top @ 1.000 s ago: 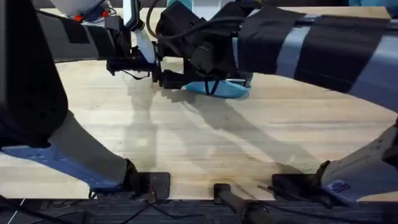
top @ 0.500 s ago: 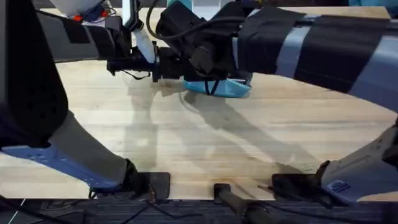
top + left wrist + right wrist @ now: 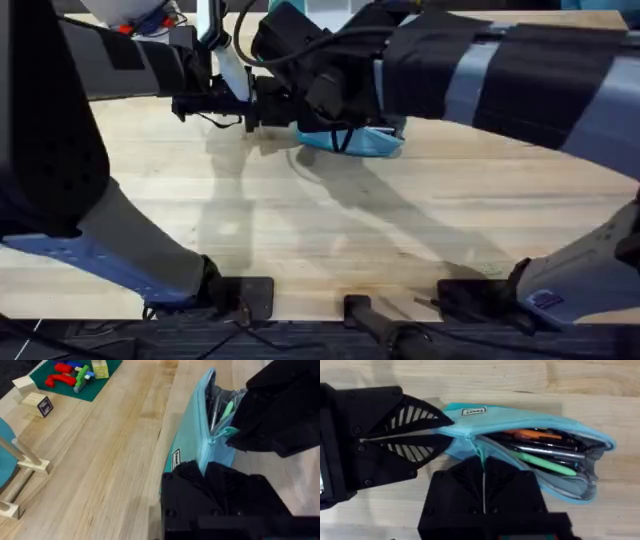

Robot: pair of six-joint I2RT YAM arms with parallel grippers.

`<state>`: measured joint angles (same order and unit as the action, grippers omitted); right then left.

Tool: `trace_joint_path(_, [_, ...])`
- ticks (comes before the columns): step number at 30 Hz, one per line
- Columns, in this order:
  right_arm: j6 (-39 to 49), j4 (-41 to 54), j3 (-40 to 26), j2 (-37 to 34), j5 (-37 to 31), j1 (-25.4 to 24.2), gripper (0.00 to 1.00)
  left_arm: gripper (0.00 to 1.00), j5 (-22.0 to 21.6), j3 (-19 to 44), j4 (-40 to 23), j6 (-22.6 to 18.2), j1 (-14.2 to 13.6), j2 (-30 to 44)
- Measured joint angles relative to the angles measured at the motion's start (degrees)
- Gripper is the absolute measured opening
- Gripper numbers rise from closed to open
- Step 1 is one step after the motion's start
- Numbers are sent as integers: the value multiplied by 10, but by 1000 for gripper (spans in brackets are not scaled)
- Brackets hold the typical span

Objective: Unzip the bag, pick up the pens from the table one at a time and place them inside, then zip the bag closed.

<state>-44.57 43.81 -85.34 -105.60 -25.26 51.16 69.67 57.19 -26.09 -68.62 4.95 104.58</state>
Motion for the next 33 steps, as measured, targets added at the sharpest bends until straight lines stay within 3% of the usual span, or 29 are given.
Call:
trace_joint_path(22, [203,8,0,8,1,-2,30,42,0,0,0,0,0,0])
trace_joint_path(33, [229,27,-3,21,134,-73,31,41,3,0,-3,0,-1,0])
